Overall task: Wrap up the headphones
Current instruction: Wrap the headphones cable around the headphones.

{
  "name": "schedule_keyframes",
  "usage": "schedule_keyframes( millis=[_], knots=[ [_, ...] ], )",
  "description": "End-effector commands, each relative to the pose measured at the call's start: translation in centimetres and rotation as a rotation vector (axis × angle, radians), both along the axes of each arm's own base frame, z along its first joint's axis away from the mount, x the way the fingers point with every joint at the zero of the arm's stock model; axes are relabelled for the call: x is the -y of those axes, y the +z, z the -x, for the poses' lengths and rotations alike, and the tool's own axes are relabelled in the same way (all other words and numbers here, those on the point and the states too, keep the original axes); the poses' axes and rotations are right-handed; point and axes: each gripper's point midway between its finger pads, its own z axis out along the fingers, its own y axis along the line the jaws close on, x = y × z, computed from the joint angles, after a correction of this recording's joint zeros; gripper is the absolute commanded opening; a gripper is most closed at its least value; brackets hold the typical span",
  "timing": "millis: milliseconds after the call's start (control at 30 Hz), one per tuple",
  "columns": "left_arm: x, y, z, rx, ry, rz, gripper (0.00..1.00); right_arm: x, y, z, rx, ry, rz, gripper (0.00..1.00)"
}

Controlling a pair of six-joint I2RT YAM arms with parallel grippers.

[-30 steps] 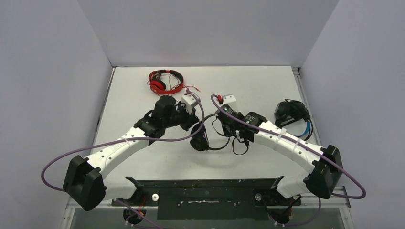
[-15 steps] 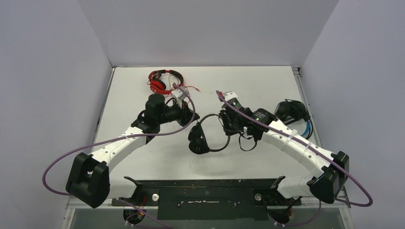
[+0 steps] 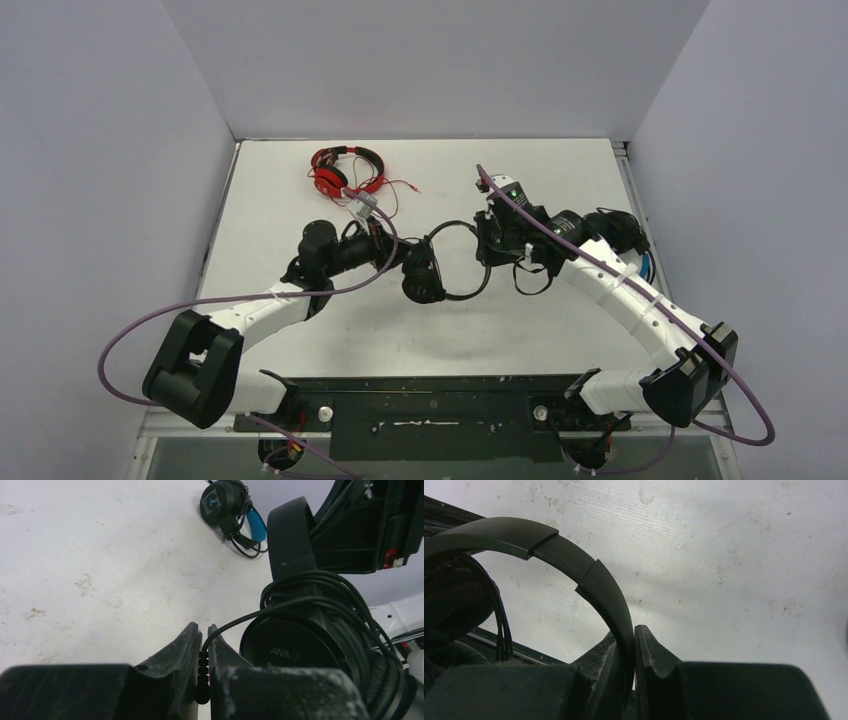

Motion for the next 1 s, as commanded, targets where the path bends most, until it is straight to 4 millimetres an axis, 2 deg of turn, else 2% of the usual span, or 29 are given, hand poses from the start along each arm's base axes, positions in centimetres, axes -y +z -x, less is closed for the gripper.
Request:
schedule_keyframes(
  millis=[0,200,400,533,633,700,767,967],
  knots=[
    [0.5,2.4,-0.4,0.046,0.004,0.130,0.00,-1.8,3.3,-1.7,0.046,-0.006,-0.141,0.00],
    [0.9,3.5,-0.7,0.066,0.014,0.238,0.01,-2.3,4.0,-2.9,0.035,-0.039,-0.219,0.00],
    [1.5,3.9,-1.7,0.069,0.012,0.268,0.15,-1.6,4.0,-3.7,0.041,-0.066,-0.204,0.00],
    [0.7,2.1,-3.2,0.027,0.098,0.190,0.23,0.2,3.4,-4.6,0.038,-0.111,-0.162,0.00],
    [-0.1,0.7,-3.3,0.008,0.142,0.124,0.36,1.7,3.1,-5.5,0.038,-0.145,-0.146,0.00],
    [-0.6,0.0,-3.0,0.000,0.156,0.093,0.40,2.6,2.8,-6.2,0.036,-0.165,-0.135,0.00],
    [-1.1,-1.0,-2.8,-0.024,0.176,0.055,0.43,3.4,2.5,-6.7,0.036,-0.182,-0.125,0.00],
    [-3.0,-2.0,-1.6,-0.056,0.234,-0.052,0.46,5.7,0.8,-8.1,0.013,-0.250,-0.098,0.00]
  ],
)
